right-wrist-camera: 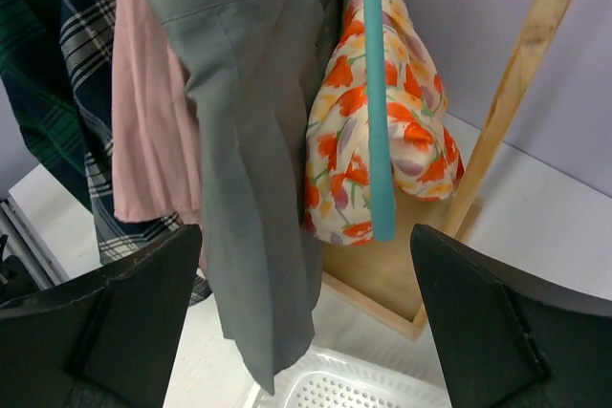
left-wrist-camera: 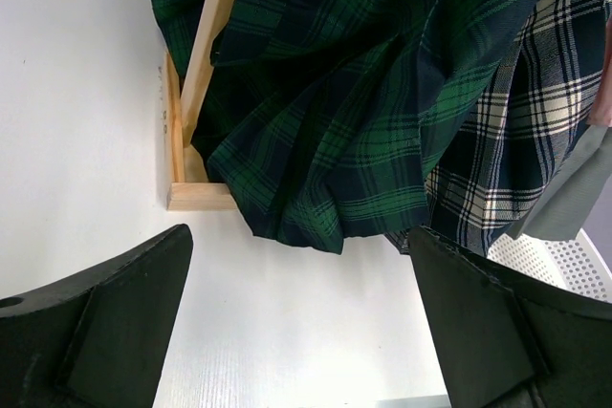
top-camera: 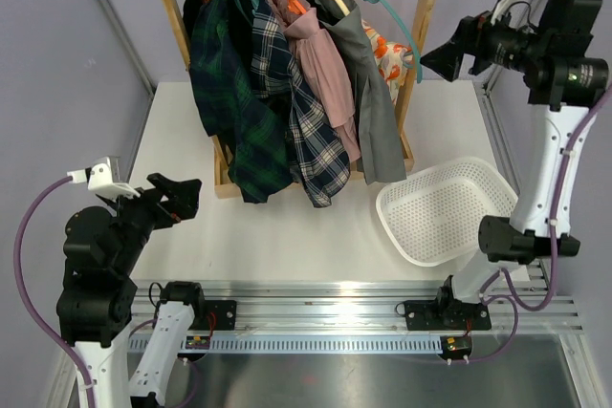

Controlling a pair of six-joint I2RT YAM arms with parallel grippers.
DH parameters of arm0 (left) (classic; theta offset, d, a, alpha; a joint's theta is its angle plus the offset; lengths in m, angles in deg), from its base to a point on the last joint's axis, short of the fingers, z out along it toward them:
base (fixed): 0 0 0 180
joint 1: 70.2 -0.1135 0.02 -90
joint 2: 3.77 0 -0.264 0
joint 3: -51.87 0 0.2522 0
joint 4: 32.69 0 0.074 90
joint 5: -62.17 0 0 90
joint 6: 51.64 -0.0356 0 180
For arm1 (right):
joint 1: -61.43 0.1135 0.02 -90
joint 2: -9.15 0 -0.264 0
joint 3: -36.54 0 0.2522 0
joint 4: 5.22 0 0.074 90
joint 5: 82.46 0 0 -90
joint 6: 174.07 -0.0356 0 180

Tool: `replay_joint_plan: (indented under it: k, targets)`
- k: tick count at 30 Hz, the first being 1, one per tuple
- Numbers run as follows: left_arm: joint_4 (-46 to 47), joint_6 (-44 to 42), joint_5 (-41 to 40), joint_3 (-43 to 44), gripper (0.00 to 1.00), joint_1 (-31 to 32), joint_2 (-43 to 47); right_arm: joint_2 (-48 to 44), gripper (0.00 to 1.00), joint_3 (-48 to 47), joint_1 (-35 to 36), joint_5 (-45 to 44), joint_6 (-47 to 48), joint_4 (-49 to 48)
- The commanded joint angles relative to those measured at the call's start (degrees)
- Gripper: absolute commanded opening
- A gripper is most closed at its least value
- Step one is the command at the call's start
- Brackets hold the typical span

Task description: Remove the skirt from the hanger

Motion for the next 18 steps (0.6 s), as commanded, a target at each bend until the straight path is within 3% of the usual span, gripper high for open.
replay_joint_plan:
  k: [1,5,12,18]
  targets:
    - [3.0,-0.9,2.7,1.2,0.99,-0.3,-1.0,5.2,0.98,-7.1,4.8,-0.6,-3.4,-1.7]
    - [4.2,-0.1,3.5,0.0,0.99,-0.3,-0.5,10.2,0.96,-10.8,9.2,-9.9,-0.7,-3.4]
    - [6.8,0.7,5.7,-2.4,0.99,-0.3,1.6,18.0,0.87,-17.2,10.6,-15.1,1.8,-5.2]
    - [8.5,1.2,6.6,-3.6,0.99,-0.3,1.6,19.7,0.65,-15.6,11.2,-11.2,3.3,-7.2]
